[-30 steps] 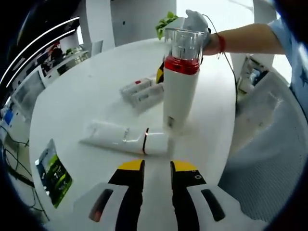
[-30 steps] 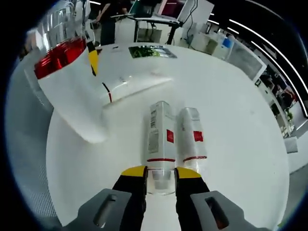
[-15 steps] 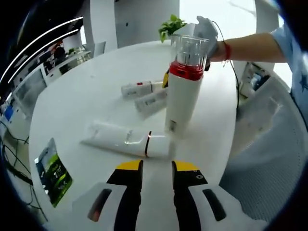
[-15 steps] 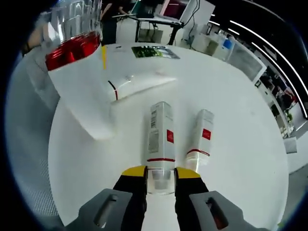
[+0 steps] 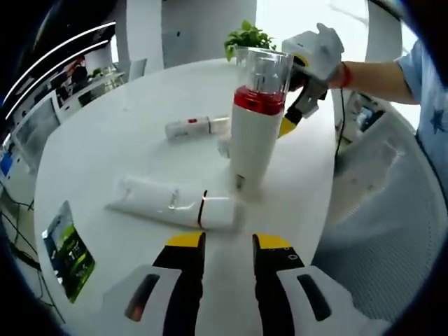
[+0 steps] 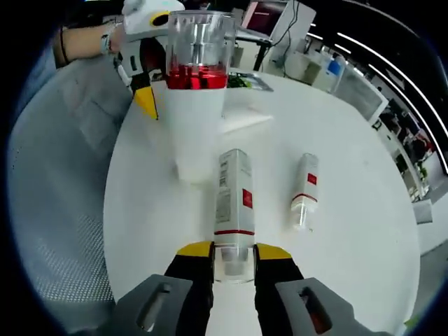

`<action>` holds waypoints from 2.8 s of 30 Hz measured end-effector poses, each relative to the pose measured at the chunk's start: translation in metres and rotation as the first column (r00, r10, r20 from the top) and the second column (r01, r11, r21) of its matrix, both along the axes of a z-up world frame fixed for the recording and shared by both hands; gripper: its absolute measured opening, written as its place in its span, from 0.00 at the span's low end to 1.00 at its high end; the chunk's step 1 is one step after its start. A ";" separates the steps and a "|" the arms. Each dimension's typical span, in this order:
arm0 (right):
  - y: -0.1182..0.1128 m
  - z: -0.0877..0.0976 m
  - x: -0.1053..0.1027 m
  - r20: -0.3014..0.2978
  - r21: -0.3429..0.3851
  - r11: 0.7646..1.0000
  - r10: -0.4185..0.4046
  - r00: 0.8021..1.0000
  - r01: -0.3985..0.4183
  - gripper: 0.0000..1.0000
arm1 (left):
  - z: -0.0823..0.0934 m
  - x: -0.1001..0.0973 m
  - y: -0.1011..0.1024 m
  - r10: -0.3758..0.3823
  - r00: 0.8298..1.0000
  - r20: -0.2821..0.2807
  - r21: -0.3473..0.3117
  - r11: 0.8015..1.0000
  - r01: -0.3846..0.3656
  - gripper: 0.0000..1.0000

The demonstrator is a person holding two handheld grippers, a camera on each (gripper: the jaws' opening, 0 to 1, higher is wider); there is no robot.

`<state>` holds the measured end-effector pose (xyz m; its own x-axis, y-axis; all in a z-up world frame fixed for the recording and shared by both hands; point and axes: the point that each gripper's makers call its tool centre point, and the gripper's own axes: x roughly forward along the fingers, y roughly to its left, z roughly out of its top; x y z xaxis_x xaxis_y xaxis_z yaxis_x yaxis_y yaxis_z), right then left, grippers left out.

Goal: Arrange the skincare products in the storage area until every visible bottle or jar stands upright without overlapping.

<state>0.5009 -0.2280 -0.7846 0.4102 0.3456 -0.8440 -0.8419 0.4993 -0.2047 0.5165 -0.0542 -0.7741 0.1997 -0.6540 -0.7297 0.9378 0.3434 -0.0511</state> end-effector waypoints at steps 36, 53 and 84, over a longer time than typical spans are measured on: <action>0.080 0.012 -0.077 0.049 -0.028 0.942 0.336 0.940 -0.335 0.15 | 0.011 -0.067 -0.031 -0.200 0.921 -0.333 -0.204 0.969 0.137 0.29; 0.118 0.032 -0.077 0.158 -0.068 0.889 0.458 0.875 -0.453 0.15 | 0.007 -0.086 -0.034 -0.270 0.895 -0.354 -0.187 0.958 0.215 0.25; 0.082 0.025 -0.053 -0.159 0.340 0.929 -0.094 0.983 0.144 0.19 | 0.027 -0.068 -0.033 -0.323 0.941 -0.103 -0.201 0.933 0.298 0.23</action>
